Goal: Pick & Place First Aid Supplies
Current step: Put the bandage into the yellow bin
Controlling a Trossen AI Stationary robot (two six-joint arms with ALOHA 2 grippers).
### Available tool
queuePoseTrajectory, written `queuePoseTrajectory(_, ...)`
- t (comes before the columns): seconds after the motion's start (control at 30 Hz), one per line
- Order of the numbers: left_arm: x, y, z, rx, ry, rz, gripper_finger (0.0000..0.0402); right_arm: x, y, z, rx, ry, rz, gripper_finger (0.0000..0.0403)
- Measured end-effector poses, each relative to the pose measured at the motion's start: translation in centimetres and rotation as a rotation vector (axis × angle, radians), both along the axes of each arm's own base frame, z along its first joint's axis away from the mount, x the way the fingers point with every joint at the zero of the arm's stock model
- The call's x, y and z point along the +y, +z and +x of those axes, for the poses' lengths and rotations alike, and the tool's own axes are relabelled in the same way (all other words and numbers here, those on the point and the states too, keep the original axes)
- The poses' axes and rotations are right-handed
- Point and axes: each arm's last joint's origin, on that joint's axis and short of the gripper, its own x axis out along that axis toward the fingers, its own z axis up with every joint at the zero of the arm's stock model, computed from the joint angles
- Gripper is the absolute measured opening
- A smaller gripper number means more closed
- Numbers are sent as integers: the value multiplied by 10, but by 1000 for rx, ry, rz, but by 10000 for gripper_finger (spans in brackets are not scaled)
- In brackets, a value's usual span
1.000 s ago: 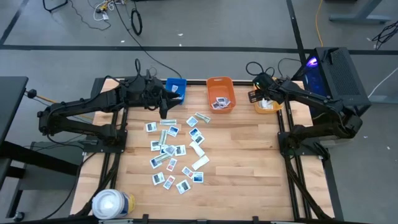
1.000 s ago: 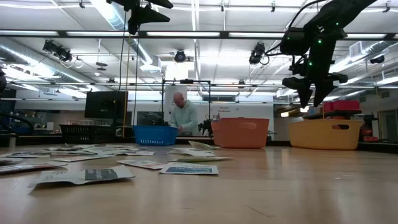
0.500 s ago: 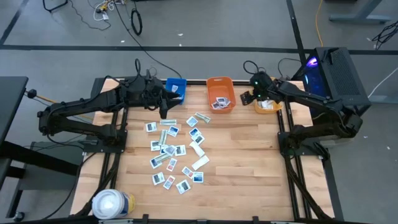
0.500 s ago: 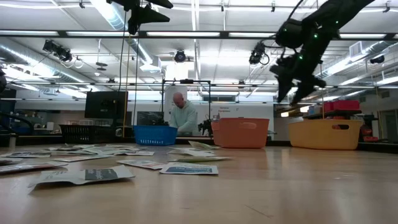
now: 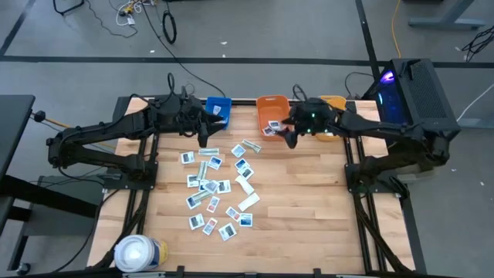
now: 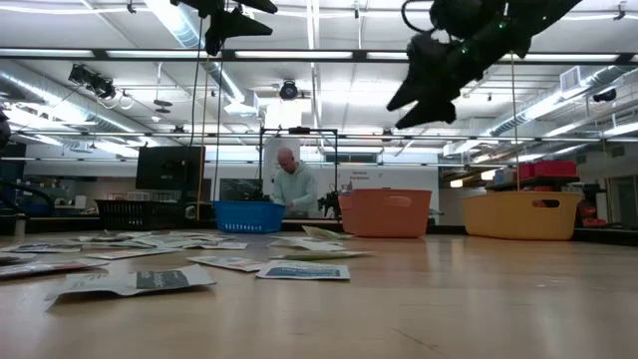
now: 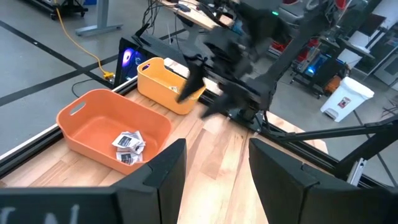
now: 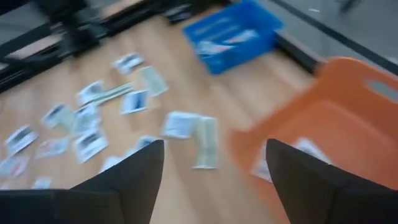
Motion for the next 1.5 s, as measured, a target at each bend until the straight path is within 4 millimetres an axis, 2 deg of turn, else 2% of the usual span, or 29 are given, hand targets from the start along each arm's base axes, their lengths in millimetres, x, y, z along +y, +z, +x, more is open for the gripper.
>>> queuePoseTrajectory(0.23,0,0,0,0,0,0,179,41,-5,16,33,220,-62,284)
queuePoseTrajectory(0.4,0,0,0,1,0,-1,179,67,-13,26,66,404,-171,284)
queuePoseTrajectory(0.53,0,0,0,3,0,-3,179,81,-23,33,118,503,-282,284)
queuePoseTrajectory(0.7,0,0,0,4,0,-3,179,89,-37,41,204,591,-452,284)
queuePoseTrajectory(0.83,0,0,0,4,0,-3,179,91,-48,48,250,552,-489,284)
queuePoseTrajectory(1.07,0,0,0,4,0,-3,179,90,-57,68,124,362,-296,284)
queuePoseTrajectory(1.5,0,0,0,3,1,-3,179,85,-82,87,92,254,-230,273)
